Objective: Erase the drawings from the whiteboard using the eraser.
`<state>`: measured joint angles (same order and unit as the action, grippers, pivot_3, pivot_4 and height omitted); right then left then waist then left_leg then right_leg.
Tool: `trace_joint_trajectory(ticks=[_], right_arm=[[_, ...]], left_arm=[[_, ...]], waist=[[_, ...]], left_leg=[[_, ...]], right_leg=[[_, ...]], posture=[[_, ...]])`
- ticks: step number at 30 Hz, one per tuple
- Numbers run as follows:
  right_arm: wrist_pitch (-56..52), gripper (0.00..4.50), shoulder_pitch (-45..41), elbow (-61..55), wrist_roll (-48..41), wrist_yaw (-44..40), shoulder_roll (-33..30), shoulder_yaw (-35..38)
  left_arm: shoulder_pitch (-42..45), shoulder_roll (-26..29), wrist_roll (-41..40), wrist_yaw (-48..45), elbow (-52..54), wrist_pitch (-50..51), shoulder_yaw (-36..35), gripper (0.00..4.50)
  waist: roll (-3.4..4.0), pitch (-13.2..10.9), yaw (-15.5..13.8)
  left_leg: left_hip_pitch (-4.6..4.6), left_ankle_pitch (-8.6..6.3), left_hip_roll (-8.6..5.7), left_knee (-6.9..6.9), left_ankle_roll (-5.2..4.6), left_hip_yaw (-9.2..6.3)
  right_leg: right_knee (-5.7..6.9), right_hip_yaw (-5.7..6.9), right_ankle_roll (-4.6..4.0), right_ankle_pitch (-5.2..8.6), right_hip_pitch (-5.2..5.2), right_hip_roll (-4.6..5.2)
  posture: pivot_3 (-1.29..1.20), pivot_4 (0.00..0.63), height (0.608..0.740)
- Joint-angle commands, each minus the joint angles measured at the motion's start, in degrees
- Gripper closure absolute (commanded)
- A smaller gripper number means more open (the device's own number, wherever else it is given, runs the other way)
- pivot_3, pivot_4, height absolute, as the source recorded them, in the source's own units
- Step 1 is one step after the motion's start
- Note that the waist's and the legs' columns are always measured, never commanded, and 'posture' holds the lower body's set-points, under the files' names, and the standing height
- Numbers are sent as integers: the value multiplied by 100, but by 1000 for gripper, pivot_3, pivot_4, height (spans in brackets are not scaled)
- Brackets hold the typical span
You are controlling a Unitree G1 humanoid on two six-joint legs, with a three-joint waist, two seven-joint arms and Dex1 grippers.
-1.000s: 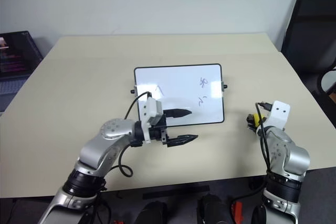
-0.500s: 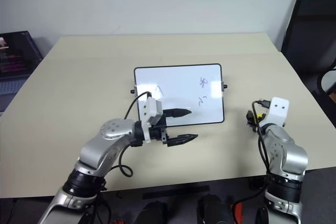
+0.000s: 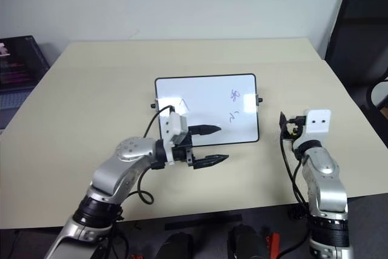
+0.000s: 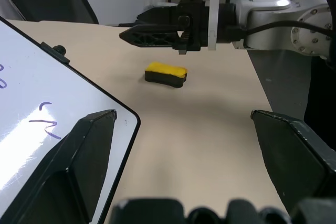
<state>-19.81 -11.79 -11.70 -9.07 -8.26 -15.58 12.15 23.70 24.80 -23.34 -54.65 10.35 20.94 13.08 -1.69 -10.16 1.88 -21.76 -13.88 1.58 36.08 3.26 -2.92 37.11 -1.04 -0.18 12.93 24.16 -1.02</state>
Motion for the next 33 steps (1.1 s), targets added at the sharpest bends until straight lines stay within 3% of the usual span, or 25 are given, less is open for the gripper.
trace_joint_trajectory(ticks=[1,6,10,17,26,33], right_arm=[[372,574,-4,-52,12,-33,-16,51],[475,574,17,-43,36,-68,-13,-3],[299,1710,-7,-102,10,-52,-29,-13],[-297,1710,-126,-239,-77,23,-71,39],[-2570,1710,-602,-600,-470,673,73,441],[-3454,1710,-550,-627,-485,872,120,465]], left_arm=[[100,-7,12,-36,66,-100,-91,0],[135,-15,25,-47,41,-106,-81,0],[153,-18,30,-65,22,-108,-78,0],[162,-47,42,-80,7,-103,-78,0],[147,-87,75,-75,-6,-128,-81,0],[129,-93,86,-84,4,-130,-86,0]], waist=[[0,0,0],[0,0,-1],[0,0,-2],[0,0,-2],[0,0,-6],[0,0,-6]], left_leg=[[0,0,0,0,0,1],[0,0,0,0,0,1],[0,0,0,0,0,1],[0,0,0,0,0,1],[0,0,0,1,0,-1],[-1,0,0,0,0,-2]], right_leg=[[1,0,0,0,-1,0],[3,-1,0,0,-1,0],[2,-1,0,0,-1,0],[3,-1,0,0,-1,0],[6,-2,0,0,-1,0],[3,-2,0,0,0,0]], posture=[[0,150,740],[0,150,740],[0,150,740],[0,150,740],[0,150,740],[0,150,740]])
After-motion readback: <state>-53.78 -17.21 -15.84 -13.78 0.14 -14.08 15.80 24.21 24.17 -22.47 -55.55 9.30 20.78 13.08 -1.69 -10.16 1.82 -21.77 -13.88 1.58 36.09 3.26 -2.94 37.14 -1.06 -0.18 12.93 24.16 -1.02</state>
